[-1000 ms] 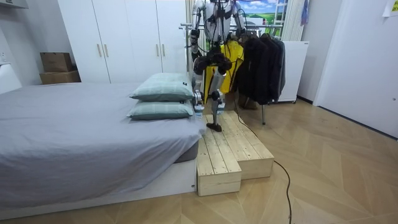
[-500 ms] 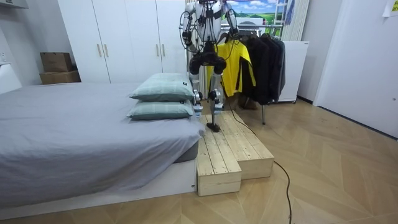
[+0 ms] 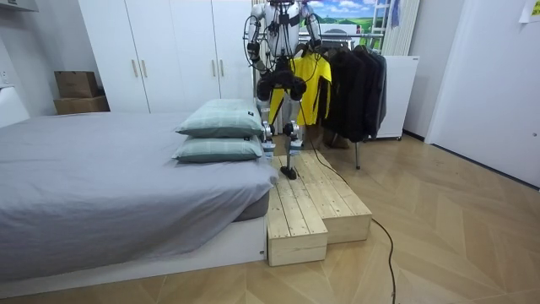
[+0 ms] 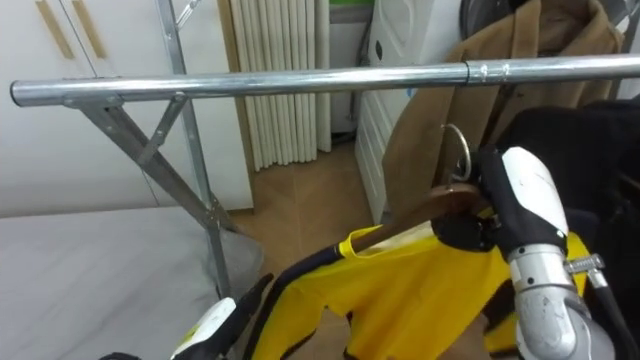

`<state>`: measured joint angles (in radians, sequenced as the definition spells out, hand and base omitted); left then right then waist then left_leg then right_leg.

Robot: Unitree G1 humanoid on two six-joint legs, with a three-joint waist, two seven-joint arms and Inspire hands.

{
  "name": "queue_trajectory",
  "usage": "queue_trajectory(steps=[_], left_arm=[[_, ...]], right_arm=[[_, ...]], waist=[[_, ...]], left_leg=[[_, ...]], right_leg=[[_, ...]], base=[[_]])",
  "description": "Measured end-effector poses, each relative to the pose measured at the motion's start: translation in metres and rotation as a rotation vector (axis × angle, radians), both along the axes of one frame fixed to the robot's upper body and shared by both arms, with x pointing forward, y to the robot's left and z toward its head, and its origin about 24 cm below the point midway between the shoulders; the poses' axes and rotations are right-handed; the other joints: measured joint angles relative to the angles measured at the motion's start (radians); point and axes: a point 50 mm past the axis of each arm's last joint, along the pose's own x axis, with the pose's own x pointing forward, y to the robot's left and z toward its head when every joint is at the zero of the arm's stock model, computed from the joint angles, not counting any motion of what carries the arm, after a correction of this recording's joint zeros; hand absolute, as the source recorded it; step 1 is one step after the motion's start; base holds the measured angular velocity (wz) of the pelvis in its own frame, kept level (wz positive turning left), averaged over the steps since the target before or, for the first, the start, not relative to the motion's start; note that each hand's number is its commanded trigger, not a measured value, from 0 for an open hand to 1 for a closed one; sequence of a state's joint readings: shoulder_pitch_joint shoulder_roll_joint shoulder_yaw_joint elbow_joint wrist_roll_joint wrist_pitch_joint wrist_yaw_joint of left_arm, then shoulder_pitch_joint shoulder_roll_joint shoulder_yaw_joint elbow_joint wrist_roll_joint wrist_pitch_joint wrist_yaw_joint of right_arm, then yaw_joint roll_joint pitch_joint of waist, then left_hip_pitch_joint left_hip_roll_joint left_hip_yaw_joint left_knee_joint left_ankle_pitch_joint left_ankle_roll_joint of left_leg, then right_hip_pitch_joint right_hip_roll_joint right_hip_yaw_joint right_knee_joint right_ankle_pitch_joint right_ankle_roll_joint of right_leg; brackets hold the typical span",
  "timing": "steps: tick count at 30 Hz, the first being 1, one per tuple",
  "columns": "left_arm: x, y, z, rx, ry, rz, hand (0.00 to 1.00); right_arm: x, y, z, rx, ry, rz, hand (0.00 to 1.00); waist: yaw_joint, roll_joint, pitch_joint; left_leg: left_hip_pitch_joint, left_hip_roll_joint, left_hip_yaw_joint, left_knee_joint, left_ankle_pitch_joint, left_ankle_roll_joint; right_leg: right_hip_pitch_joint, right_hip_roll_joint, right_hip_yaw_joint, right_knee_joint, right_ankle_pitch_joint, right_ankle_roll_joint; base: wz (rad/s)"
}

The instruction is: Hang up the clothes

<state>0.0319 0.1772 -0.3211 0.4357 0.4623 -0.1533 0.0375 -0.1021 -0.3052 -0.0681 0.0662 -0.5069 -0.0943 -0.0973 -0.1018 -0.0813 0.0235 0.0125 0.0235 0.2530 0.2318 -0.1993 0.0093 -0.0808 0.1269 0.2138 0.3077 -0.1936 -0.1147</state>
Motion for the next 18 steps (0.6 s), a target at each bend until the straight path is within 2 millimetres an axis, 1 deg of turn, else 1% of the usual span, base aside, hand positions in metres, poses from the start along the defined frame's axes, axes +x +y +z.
queue_trajectory(steps=[3, 5, 8, 10, 11, 13, 14, 15, 16, 18], left_arm=[[0.000, 0.000, 0.000, -0.003, 0.000, 0.003, 0.00], [0.001, 0.000, 0.001, -0.004, -0.003, 0.005, 0.00], [0.001, -0.002, 0.001, -0.008, -0.003, 0.005, 0.00], [0.001, -0.001, 0.001, -0.007, -0.002, 0.005, 0.00], [0.001, -0.001, 0.001, -0.007, -0.002, 0.005, 0.00], [0.001, -0.001, 0.000, -0.004, -0.001, 0.005, 0.00], [0.001, 0.000, 0.000, -0.001, 0.002, 0.000, 0.00], [0.000, 0.000, 0.000, 0.000, 0.004, -0.002, 0.00], [0.000, -0.001, 0.000, 0.000, 0.004, -0.004, 0.00], [-0.001, 0.000, -0.001, 0.010, 0.013, -0.010, 0.00]], right_arm=[[0.000, 0.005, 0.004, -0.003, -0.018, 0.019, 1.00], [0.001, 0.005, 0.006, -0.005, -0.024, 0.021, 1.00], [0.001, 0.005, 0.006, -0.012, -0.024, 0.021, 1.00], [0.001, 0.005, 0.006, -0.012, -0.023, 0.022, 1.00], [0.001, 0.005, 0.006, -0.011, -0.023, 0.022, 1.00], [0.001, 0.006, 0.005, -0.009, -0.021, 0.022, 1.00], [0.001, 0.006, 0.005, -0.005, -0.020, 0.021, 1.00], [0.001, 0.008, 0.005, -0.002, -0.022, 0.025, 1.00], [0.001, 0.009, 0.005, -0.001, -0.023, 0.028, 1.00], [0.001, 0.015, 0.005, 0.010, -0.023, 0.043, 1.00]], waist=[[-0.001, 0.001, -0.0005], [0.000, 0.002, -0.0022], [0.000, 0.002, -0.0022], [0.000, 0.002, -0.0022], [0.000, 0.002, -0.0022], [0.001, 0.002, -0.0020], [0.000, 0.001, -0.0022], [-0.001, 0.001, -0.0022], [-0.001, 0.001, -0.0022], [-0.001, 0.001, -0.0027]], left_leg=[[0.018, 0.000, -0.004, -0.003, 0.000, 0.000], [0.028, 0.000, -0.006, -0.013, 0.000, 0.000], [0.048, 0.001, -0.007, -0.034, 0.000, 0.000], [0.052, 0.001, -0.006, -0.041, 0.000, 0.000], [0.054, 0.001, -0.006, -0.044, 0.000, 0.000], [0.055, 0.002, -0.005, -0.044, 0.000, 0.000], [0.058, 0.004, -0.002, -0.045, 0.000, 0.000], [0.062, 0.010, -0.001, -0.048, 0.000, 0.000], [0.064, 0.010, 0.000, -0.050, 0.000, -0.001], [0.071, 0.010, 0.009, -0.057, -0.001, -0.002]], right_leg=[[0.024, 0.000, -0.001, -0.009, 0.002, -0.003], [0.035, 0.001, 0.002, -0.018, 0.002, -0.004], [0.044, 0.005, 0.002, -0.019, 0.002, -0.003], [0.045, 0.006, 0.002, -0.019, 0.000, 0.001], [0.045, 0.006, 0.001, -0.018, -0.001, 0.007], [0.045, 0.005, -0.011, -0.022, -0.001, 0.024], [0.049, 0.001, -0.030, -0.040, 0.002, 0.031], [0.057, -0.003, -0.045, -0.056, 0.003, 0.033], [0.059, -0.005, -0.057, -0.059, 0.003, 0.034], [0.062, -0.011, -0.100, -0.070, 0.002, 0.036]], base=[[0.00], [-0.02], [-0.07], [-0.07], [-0.10], [-0.09], [-0.08], [-0.07], [-0.08], [-0.09]])
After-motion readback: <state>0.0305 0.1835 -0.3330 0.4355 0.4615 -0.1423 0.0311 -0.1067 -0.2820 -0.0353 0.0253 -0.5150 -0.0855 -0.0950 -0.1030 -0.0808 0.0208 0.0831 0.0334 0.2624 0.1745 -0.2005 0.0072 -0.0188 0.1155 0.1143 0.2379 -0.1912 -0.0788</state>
